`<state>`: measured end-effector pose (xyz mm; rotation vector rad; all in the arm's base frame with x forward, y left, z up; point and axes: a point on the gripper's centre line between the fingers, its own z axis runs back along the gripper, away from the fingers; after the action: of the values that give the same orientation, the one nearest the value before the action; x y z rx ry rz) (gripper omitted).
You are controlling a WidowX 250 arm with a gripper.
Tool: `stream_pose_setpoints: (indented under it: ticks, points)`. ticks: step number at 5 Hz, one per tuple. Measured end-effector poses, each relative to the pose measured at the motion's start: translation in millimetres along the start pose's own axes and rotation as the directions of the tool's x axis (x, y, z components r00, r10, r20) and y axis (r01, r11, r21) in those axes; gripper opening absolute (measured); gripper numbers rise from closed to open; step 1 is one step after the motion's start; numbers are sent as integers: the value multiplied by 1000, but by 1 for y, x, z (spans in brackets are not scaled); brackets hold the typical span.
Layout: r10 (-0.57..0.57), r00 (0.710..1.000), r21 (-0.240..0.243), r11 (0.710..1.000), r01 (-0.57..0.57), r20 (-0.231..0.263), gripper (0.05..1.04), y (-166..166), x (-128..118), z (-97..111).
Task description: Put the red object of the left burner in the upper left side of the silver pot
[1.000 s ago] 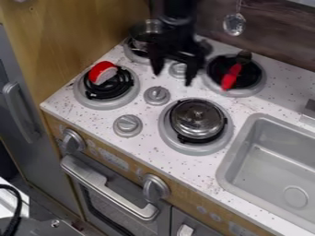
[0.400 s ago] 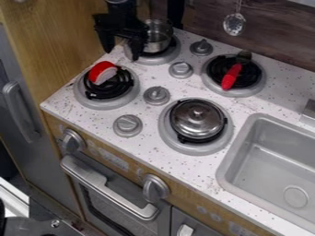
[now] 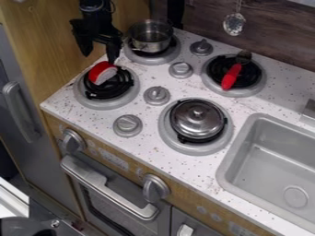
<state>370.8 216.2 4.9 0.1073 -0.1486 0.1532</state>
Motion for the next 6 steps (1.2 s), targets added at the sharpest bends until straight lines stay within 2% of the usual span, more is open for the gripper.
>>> stream_pose_setpoints:
  ticks: [1, 3, 4, 5, 6]
  points:
    - [-29, 1000, 39, 999, 29, -1, 999, 9, 7, -14]
    - [-37, 996, 39, 998, 40, -84, 999, 12, 5, -42]
    - [-39, 991, 37, 998, 44, -125, 964, 7, 3, -45]
    - [-59, 990, 45, 997, 65, -126, 704, 3, 5, -45]
    - [-110, 987, 53, 992, 117, -115, 578, -19, 13, -39]
